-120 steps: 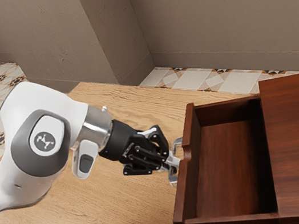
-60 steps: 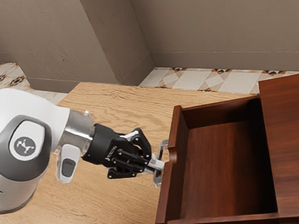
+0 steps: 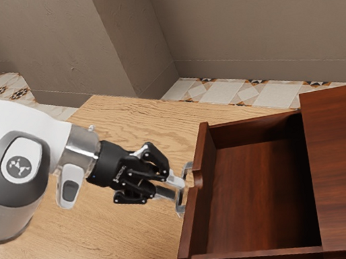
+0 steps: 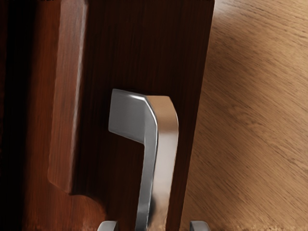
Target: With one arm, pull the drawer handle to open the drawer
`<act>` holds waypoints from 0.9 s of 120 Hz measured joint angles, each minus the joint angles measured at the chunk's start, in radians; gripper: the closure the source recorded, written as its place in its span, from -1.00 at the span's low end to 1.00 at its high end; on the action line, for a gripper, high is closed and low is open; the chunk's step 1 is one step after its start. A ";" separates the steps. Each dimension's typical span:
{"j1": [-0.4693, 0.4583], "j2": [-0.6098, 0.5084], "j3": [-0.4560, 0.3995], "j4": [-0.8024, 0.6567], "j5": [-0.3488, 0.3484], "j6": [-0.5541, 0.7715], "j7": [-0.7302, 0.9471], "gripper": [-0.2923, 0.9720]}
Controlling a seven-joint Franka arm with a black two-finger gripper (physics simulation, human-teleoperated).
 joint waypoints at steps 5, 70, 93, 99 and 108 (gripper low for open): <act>0.000 -0.010 0.002 0.001 0.001 -0.001 0.000 0.34; -0.002 0.290 0.028 0.799 0.581 -0.550 -0.345 -0.33; 0.039 0.380 0.095 0.969 0.710 -0.845 -0.744 -0.45; 0.063 0.389 0.099 0.976 0.692 -0.889 -0.839 -0.47; 0.098 0.390 0.103 0.983 0.676 -0.937 -0.967 -0.49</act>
